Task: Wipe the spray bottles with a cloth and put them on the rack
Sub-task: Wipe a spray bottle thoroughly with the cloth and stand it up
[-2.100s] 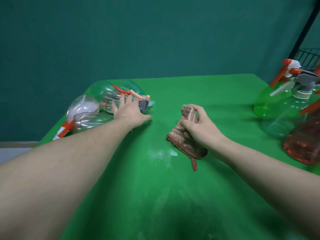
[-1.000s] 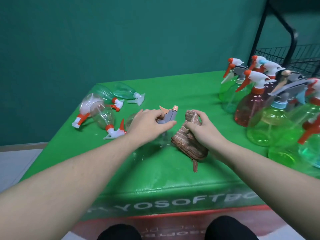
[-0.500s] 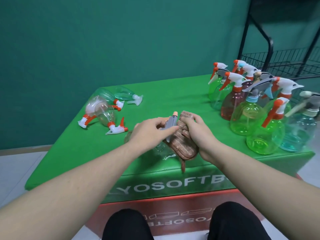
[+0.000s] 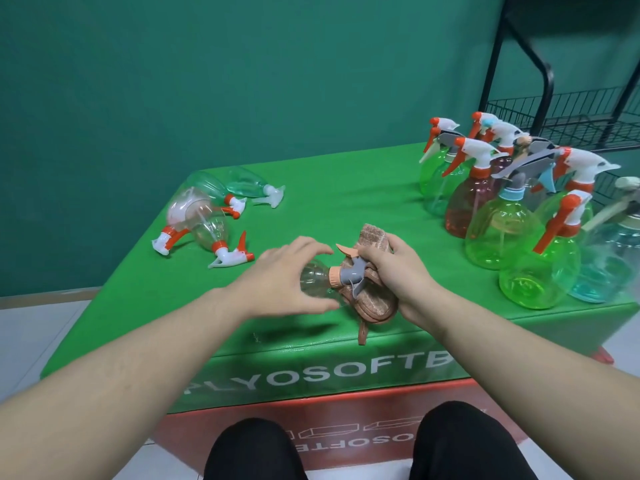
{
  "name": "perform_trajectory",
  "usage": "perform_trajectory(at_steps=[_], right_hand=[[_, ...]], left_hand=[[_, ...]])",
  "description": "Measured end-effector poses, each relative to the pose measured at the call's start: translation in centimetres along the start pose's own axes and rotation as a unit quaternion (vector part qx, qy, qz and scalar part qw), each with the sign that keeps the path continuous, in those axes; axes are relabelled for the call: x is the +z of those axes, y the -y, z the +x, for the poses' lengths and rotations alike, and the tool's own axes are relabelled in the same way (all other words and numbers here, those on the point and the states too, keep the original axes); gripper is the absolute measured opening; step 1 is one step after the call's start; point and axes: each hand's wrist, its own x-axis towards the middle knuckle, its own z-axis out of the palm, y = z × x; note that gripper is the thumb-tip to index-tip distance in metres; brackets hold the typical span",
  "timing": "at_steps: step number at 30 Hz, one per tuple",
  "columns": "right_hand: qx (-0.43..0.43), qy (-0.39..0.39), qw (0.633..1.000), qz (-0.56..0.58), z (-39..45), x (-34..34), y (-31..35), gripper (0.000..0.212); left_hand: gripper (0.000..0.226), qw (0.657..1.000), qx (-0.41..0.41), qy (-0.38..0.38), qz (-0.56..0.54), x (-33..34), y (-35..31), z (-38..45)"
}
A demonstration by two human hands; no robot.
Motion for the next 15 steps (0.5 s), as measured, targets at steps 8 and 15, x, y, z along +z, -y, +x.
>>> perform_trajectory(at_steps=[8, 15], right_hand=[[0.022, 0.005, 0.997, 0.071, -0.1, 0.1, 0.7, 0.022], [0.105, 0.017, 0.976, 0.188, -1.3, 0.5, 0.7, 0.042]], left_hand=[[0.08, 0.999, -0.023, -0.021, 0.025, 0.7, 1.8, 0.1], [0.083, 0.998, -0.018, -0.027, 0.045, 1.1, 1.0, -1.6]])
